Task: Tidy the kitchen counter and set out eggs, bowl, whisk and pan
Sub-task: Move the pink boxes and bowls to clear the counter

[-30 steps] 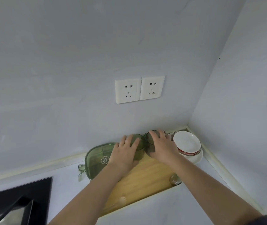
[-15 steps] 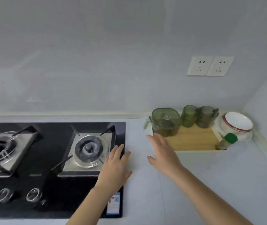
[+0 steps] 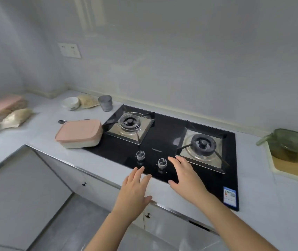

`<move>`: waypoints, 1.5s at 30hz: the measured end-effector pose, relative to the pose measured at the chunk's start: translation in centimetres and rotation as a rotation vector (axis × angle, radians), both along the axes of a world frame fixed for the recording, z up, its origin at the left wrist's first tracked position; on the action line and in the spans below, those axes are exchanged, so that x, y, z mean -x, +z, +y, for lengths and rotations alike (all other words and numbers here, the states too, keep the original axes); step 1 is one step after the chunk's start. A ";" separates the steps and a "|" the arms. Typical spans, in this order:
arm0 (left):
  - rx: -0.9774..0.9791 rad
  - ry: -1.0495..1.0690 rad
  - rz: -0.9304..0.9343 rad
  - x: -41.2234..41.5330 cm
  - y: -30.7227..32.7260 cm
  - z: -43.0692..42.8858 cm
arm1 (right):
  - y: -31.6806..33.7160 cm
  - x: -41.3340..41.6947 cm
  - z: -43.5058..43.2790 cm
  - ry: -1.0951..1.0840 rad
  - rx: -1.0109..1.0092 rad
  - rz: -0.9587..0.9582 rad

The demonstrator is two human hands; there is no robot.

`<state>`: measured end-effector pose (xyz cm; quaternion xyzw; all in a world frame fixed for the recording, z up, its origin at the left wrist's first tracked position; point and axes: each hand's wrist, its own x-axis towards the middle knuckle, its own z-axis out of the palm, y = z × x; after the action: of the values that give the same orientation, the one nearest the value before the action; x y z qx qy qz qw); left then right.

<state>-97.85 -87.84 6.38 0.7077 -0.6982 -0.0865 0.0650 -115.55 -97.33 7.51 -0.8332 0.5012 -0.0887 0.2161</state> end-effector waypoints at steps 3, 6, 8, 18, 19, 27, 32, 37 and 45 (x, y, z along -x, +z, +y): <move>0.009 0.054 -0.016 -4.5 0.5 1.8 | 0.6 -5.2 1.1 0.073 -0.014 0.020; 0.001 0.104 -0.013 -8.4 0.6 2.9 | 0.9 -9.7 1.5 0.138 -0.013 0.033; -0.020 0.148 -0.014 -11.2 0.6 3.6 | 0.9 -13.3 1.5 0.190 -0.013 0.046; -0.034 0.266 -0.074 -29.4 -0.6 1.9 | -0.4 -33.8 -2.7 0.380 -0.010 -0.021; -0.028 0.279 -0.074 -32.0 -1.0 1.4 | -0.5 -36.4 -3.5 0.395 -0.016 -0.028; 0.056 0.372 -0.072 -47.0 0.0 -1.3 | 1.2 -52.5 -8.1 0.480 -0.034 0.039; 0.063 0.378 -0.023 -55.0 -0.2 -3.1 | 1.2 -60.1 -9.7 0.494 -0.011 0.073; 0.070 0.373 -0.020 -64.7 -0.4 -5.9 | 0.7 -68.1 -11.8 0.478 -0.002 0.098; 0.074 0.422 -0.013 -81.1 -0.6 -9.2 | -0.2 -83.3 -15.6 0.517 -0.021 0.153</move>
<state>-16.77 -97.01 5.77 0.8357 -0.5379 -0.0408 0.1033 -32.26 -112.93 7.29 -0.9356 0.2873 0.0380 0.2016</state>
